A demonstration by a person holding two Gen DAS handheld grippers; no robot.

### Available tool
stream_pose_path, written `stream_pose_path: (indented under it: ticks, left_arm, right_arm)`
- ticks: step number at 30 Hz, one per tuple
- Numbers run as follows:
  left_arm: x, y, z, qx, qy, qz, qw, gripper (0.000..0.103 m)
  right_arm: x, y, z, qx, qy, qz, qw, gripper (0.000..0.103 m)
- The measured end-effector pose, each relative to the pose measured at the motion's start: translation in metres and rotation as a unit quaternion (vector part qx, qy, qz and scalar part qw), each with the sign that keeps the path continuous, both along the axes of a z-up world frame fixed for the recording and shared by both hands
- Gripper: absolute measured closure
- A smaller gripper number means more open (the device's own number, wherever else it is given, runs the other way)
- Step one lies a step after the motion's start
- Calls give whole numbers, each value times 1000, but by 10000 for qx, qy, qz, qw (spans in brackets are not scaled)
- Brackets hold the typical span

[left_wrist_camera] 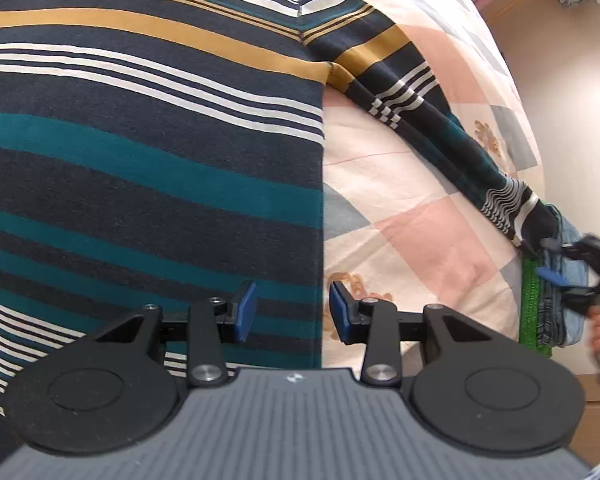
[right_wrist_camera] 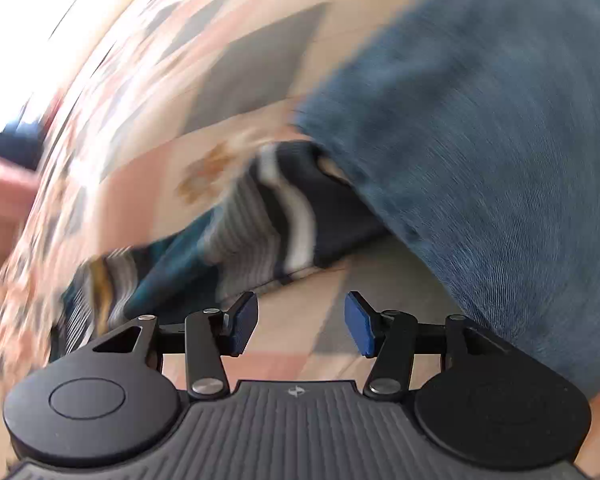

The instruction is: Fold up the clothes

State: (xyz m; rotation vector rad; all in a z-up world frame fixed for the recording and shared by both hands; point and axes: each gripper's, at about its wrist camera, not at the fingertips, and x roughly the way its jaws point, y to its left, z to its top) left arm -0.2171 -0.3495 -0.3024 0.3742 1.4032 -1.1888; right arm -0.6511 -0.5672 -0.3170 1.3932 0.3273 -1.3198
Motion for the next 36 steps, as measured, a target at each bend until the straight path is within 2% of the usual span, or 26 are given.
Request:
stream_pose_path:
  ticks: [2, 4, 5, 6, 8, 11, 13, 15, 17, 19, 21, 22, 23, 25, 27, 29, 30, 32, 34, 36]
  left_arm:
    - [-1, 3, 2, -30, -30, -32, 10000, 65]
    - [-2, 5, 1, -14, -29, -38, 10000, 63]
    - [-2, 7, 2, -8, -24, -41, 10000, 63]
    - [-2, 8, 4, -22, -21, -43, 10000, 63]
    - [-1, 12, 7, -49, -15, -48, 10000, 65]
    - [4, 21, 17, -131, -25, -65, 9999, 65]
    - [9, 28, 21, -134, -46, -22, 9999, 65]
    - [14, 35, 20, -88, -41, 71, 9999, 65]
    - [18, 41, 19, -31, -31, 157, 9999, 65]
    - [24, 52, 22, -49, -46, 205, 9998, 65]
    - [32, 66, 28, -61, -221, 237, 9995, 65]
    - [37, 74, 32, -54, -344, 265, 9990, 64]
    - [44, 84, 35, -37, -481, 316, 9983, 64]
    - [63, 103, 41, -30, -744, 469, 9961, 64]
    - [84, 120, 44, -23, -1063, 555, 9928, 64]
    - [106, 133, 45, -13, -1402, 587, 9884, 64]
    - [116, 138, 42, -7, -1541, 557, 9865, 64]
    - [139, 143, 33, -12, -1717, 469, 9840, 64]
    - [159, 146, 22, -26, -1855, 291, 9822, 64]
    - [174, 152, 10, -18, -1947, 38, 9809, 64]
  right_arm:
    - [0, 4, -17, -281, -95, -638, 9975, 48]
    - [6, 0, -31, -242, -108, -1023, 9944, 45]
    - [11, -1, -34, -259, -84, -1087, 9937, 59]
    - [15, -2, -33, -327, -62, -1030, 9941, 98]
    - [26, -1, -11, -545, 364, -621, 9959, 99]
    - [31, 11, 30, -860, 1144, -148, 9896, 100]
    - [28, 12, 29, -683, 1422, -50, 9875, 101]
    - [37, 6, 8, -417, 1732, 174, 9839, 101]
    - [53, 1, -17, -81, 2255, 630, 9722, 96]
    - [66, 8, -16, -114, 2707, 744, 9597, 87]
    - [78, 19, -7, -242, 3189, 725, 9447, 60]
    - [86, 27, 2, -332, 3499, 650, 9339, 56]
    - [92, 35, 11, -453, 3589, 635, 9301, 55]
    - [112, 54, 26, -791, 3436, 790, 9324, 54]
    - [141, 83, 40, -1096, 2651, 1380, 9480, 53]
    - [187, 114, 42, -1262, 1806, 2240, 9494, 53]
    - [213, 132, 41, -1298, 1539, 2699, 9416, 53]
    - [268, 170, 34, -1354, 1367, 3425, 9196, 50]
    - [315, 206, 25, -1540, 1268, 3882, 8997, 50]
    - [350, 236, 13, -1508, 1407, 4142, 8865, 46]
